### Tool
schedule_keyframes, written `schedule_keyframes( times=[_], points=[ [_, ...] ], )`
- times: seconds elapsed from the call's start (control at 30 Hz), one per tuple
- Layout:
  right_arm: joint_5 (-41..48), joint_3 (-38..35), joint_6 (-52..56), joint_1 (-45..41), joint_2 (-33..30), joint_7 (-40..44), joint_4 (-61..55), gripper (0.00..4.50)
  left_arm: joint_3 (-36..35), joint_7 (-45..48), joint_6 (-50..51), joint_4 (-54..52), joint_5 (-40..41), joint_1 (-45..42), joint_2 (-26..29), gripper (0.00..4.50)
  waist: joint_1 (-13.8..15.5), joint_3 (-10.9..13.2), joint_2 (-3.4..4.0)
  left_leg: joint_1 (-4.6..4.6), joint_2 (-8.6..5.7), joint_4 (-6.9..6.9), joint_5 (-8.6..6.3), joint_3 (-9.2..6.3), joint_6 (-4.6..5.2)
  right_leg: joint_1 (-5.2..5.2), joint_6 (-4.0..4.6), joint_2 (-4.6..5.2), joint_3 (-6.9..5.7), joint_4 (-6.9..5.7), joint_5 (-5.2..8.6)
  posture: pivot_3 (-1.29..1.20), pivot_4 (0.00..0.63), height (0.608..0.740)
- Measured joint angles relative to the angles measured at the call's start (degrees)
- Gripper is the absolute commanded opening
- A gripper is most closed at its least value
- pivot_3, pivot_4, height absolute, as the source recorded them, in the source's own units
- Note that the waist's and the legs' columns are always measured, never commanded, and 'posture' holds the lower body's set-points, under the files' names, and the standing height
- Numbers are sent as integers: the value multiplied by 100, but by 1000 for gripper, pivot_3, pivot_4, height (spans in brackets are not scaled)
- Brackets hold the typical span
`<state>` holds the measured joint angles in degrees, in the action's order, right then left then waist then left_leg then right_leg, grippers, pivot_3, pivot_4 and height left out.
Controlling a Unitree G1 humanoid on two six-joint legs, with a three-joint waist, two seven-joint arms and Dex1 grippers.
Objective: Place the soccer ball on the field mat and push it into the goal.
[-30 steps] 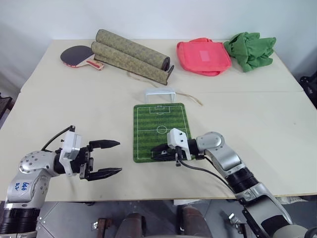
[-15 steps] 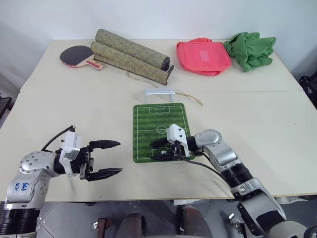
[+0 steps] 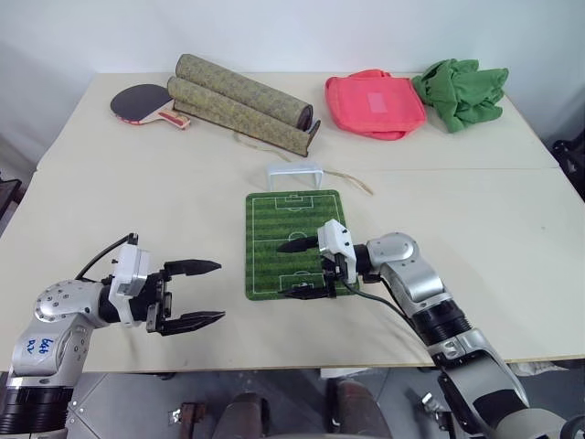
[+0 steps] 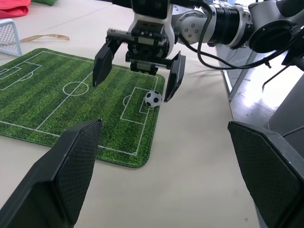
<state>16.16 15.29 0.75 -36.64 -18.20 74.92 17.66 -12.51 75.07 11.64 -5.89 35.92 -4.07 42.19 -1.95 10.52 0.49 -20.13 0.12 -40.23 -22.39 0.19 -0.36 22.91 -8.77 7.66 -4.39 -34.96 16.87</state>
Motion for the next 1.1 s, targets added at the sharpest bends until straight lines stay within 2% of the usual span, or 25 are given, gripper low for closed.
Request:
schedule_keyframes(
  times=[0.17, 0.23, 0.27, 0.33, 0.47, 0.7, 0.9, 1.1],
  points=[
    [621, -342, 222, 127, -201, 208, -787, 4472, -2, 25, -50, 24, 0, -19, -6, 4500, 26, 1, 1, -1, 0, 0, 0, -7, 0, 0, 0, 1, -2, -1, 0, 0, 150, 740],
    [840, -471, 477, 412, -732, 403, -1433, 4472, -3, 145, -133, 143, -6, -32, 3, 4500, 60, 0, 1, -4, -5, 0, 0, -13, 0, -4, 0, 5, -8, 4, 0, 0, 150, 740],
    [862, -497, 545, 557, -930, 475, -1587, 4303, -21, 186, -171, 235, -11, -20, 25, 4500, 67, 0, 1, -3, -6, 1, 0, -15, 1, -6, 0, 5, -10, 4, 0, 0, 150, 740],
    [872, -589, 689, 990, -1324, 539, -1886, 3863, -40, 266, -264, 455, -52, -32, 45, 4500, 62, 0, 0, -6, -6, 5, 0, -10, 1, -7, 0, 3, -12, 14, 0, 0, 150, 740],
    [546, -480, 645, 1666, -1500, 299, -2135, 2558, 12, 350, -478, 676, -166, -149, 39, 4500, 23, 0, 0, 2, 0, 8, 0, 6, 0, -6, 0, 0, -6, 11, 0, 0, 150, 740],
    [-68, -42, 527, 2051, -1155, -507, -2474, 47, 84, 421, -615, 701, -243, -191, -19, 4500, 40, 0, 0, 4, 1, 4, 0, 11, 0, -4, 0, 1, -1, 6, 0, 0, 150, 740],
    [-443, 262, 408, 2361, -948, -956, -2476, 16, 95, 464, -595, 708, -243, -214, -25, 4500, 48, 0, 0, 1, -2, 5, 0, 5, 0, -4, 0, 1, -3, 7, 0, 0, 150, 740],
    [-463, 289, 404, 2283, -910, -988, -2361, 16, 94, 463, -524, 687, -241, -206, -4, 4500, 39, 0, 0, 2, 0, 4, 0, 7, 0, -4, 0, 0, -2, 6, 0, 0, 150, 740]
  ],
)
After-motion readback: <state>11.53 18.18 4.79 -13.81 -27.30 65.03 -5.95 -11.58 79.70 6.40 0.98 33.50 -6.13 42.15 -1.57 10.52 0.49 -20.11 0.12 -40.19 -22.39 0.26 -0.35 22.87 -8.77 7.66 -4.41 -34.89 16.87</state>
